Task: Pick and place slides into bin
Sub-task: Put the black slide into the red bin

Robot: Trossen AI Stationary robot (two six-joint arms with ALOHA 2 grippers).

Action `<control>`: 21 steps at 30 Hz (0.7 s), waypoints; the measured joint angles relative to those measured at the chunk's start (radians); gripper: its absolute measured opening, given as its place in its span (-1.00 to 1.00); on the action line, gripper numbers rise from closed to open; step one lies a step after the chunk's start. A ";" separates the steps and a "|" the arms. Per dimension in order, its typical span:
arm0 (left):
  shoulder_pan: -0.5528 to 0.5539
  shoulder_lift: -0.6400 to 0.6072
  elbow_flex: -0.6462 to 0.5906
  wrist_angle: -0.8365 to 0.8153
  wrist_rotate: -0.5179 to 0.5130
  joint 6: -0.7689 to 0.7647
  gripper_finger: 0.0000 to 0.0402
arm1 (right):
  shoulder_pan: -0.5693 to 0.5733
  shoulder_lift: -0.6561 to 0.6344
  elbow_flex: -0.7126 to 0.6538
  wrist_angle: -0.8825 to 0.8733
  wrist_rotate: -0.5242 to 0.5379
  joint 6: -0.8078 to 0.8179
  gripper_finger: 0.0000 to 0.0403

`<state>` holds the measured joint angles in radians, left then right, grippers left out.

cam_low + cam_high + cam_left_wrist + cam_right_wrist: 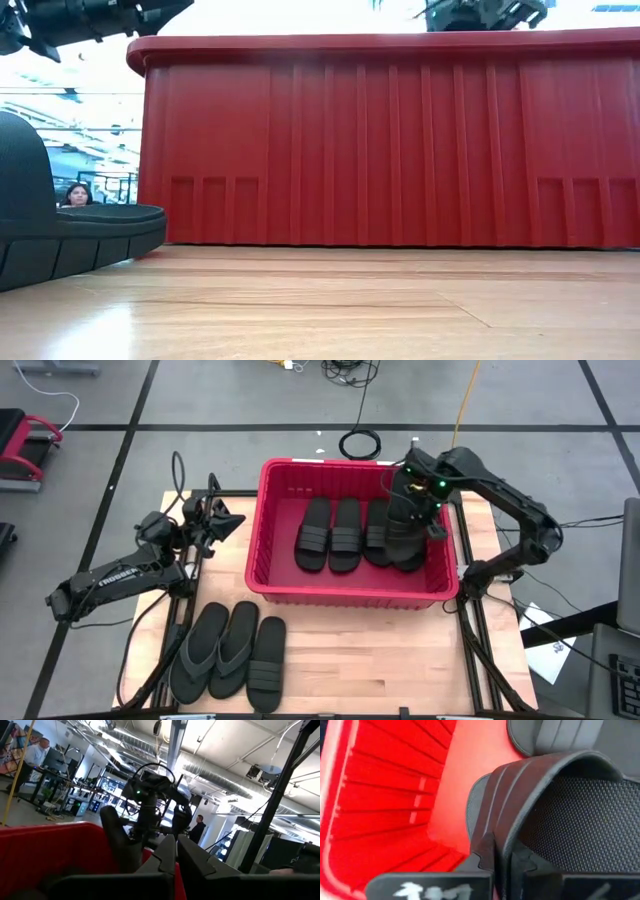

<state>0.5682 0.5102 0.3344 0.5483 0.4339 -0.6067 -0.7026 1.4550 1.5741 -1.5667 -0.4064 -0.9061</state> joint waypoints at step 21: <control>0.000 0.000 0.000 -0.008 0.001 0.026 -0.95 | -0.118 0.064 -0.235 0.036 -0.002 -0.054 -1.00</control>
<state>0.5682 0.5102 0.3344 0.5404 0.4347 -0.5804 -0.8210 1.5192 1.3396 -1.5309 -0.4086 -0.9600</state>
